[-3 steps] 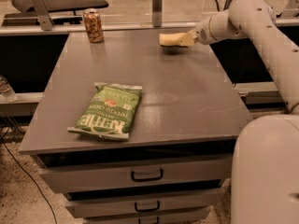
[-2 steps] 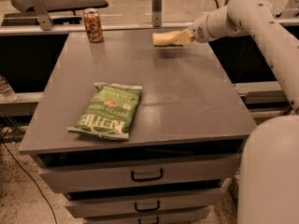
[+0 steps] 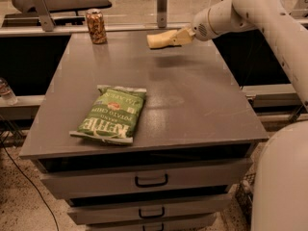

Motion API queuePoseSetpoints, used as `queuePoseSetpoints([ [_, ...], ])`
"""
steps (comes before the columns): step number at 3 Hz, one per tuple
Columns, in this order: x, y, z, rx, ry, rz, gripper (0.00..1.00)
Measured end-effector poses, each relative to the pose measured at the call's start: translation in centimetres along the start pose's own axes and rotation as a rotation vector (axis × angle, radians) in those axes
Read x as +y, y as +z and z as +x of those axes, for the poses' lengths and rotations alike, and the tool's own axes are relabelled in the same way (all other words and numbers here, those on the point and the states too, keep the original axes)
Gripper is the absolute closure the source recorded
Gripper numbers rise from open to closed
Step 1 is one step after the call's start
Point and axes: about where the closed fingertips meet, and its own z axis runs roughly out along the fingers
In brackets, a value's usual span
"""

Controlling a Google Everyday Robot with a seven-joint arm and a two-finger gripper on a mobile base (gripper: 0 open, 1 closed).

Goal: Move sponge near green jalapeno chip bag

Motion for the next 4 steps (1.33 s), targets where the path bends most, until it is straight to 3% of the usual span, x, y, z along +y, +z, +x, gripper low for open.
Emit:
queuePoseSetpoints([
  [2, 4.4, -1.9, 0.3, 0.010, -0.084, -0.068, 1.00],
  [4, 9.5, -5.4, 3.1, 0.001, -0.141, -0.117, 1.00],
])
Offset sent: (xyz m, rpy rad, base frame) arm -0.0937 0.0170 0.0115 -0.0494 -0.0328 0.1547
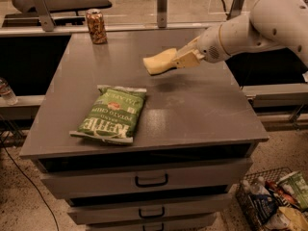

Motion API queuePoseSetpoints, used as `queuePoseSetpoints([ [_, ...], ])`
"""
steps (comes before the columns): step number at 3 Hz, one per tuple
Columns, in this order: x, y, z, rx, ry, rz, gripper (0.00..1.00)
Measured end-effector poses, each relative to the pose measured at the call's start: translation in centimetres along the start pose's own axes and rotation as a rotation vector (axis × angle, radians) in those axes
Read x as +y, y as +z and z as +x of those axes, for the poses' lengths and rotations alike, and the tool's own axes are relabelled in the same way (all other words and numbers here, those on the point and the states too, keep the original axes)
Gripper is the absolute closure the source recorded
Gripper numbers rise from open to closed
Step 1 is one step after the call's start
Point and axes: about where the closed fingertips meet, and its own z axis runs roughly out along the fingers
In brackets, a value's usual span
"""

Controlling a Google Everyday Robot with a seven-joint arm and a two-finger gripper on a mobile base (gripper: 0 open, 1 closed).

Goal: Move sponge near green jalapeno chip bag

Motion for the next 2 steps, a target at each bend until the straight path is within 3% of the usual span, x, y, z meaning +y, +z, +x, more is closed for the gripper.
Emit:
queuePoseSetpoints([
  [1, 1.8, -0.5, 2.3, 0.016, -0.013, -0.018, 1.00],
  [2, 2.7, -0.9, 4.1, 0.034, -0.036, -0.033, 0.84],
])
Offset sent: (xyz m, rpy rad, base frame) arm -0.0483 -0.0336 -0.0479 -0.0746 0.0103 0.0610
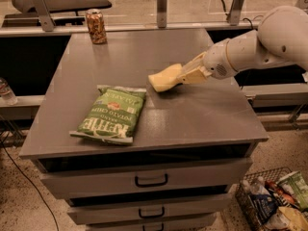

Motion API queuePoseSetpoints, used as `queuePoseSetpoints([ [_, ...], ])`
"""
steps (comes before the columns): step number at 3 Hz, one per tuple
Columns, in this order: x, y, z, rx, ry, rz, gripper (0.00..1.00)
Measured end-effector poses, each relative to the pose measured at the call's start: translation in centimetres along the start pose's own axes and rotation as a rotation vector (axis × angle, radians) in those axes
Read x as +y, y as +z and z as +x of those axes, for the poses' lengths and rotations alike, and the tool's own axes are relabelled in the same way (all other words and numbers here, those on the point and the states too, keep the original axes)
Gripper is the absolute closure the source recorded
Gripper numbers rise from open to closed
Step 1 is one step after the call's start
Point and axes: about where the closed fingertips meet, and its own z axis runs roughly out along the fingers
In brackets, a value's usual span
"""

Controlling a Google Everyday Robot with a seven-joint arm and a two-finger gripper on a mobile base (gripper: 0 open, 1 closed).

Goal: Move sponge near green jalapeno chip bag

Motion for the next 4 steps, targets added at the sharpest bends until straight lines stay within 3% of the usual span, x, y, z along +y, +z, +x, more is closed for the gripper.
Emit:
queuePoseSetpoints([
  [1, 1.8, 0.0, 0.7, -0.002, -0.022, -0.043, 0.52],
  [3, 5.3, 1.6, 1.0, -0.022, -0.008, -0.127, 0.05],
  [4, 5.7, 1.9, 0.9, -0.023, -0.008, -0.137, 0.00],
])
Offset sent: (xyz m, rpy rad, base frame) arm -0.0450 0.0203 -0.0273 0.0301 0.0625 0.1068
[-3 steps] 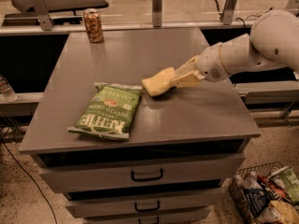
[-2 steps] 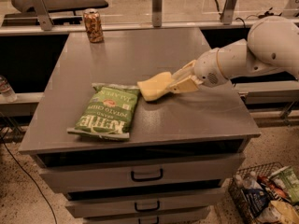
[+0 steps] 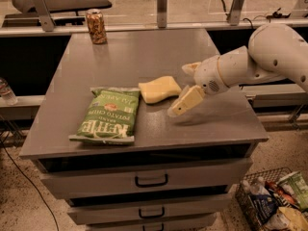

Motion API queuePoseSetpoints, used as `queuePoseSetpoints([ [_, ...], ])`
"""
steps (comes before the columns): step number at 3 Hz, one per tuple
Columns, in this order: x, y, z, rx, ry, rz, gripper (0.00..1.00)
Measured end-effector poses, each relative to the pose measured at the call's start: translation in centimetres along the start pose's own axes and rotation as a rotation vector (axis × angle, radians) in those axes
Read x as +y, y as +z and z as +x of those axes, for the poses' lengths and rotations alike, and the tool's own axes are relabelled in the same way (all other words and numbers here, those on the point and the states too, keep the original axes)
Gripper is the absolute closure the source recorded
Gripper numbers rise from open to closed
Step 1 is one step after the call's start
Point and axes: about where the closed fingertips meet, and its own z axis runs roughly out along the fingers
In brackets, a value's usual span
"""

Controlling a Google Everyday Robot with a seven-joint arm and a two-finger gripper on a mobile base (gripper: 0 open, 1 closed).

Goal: Move sponge near green jalapeno chip bag

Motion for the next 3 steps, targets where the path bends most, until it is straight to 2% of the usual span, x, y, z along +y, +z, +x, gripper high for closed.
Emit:
queuePoseSetpoints([
  [1, -1.5, -2.1, -0.6, -0.003, -0.010, 0.063, 0.00],
  [2, -4.4, -7.5, -1.1, -0.027, -0.012, 0.173, 0.00],
  [3, -5.0, -8.4, -1.6, -0.036, -0.018, 0.192, 0.00],
])
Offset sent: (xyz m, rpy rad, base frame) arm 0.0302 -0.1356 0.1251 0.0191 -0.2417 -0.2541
